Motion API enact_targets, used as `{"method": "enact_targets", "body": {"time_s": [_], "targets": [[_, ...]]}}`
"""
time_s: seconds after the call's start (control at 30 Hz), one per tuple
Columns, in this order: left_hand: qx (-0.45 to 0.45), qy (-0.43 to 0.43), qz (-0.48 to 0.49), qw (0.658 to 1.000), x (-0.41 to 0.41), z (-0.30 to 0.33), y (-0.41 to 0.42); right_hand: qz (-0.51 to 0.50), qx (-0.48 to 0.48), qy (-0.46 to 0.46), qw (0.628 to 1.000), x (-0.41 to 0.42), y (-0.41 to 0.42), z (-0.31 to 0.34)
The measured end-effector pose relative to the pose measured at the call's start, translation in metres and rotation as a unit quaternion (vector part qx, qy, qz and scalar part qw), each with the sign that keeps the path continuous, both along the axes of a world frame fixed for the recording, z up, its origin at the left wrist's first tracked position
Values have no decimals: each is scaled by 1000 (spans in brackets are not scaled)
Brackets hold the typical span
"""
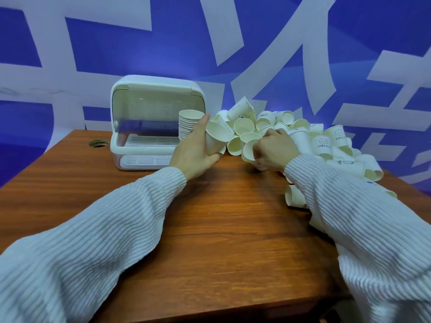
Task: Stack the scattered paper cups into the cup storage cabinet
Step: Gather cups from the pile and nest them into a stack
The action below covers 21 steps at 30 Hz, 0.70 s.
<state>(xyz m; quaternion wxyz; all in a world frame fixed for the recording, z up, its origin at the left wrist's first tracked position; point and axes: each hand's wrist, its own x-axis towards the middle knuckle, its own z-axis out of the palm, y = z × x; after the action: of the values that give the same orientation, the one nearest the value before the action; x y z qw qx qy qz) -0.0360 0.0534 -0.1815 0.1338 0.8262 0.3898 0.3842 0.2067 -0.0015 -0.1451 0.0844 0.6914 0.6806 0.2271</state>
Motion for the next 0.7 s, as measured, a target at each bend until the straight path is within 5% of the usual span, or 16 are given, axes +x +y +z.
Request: {"method": "enact_targets", "body": {"time_s": [0.17,0.37,0.53,0.7], "targets": [[12,4,2,1000,1,2,-2,-37,45,150,987,5,-2,21],[23,-10,11,1000,2,7,-4,-67,177,430,883,4,-11,39],[25,-121,24,992,-14,19,-1,19,342,456,821,-17,-10,47],[0,-255,93,963,-43,33,10,134,336,502,786,-63,14,50]]}}
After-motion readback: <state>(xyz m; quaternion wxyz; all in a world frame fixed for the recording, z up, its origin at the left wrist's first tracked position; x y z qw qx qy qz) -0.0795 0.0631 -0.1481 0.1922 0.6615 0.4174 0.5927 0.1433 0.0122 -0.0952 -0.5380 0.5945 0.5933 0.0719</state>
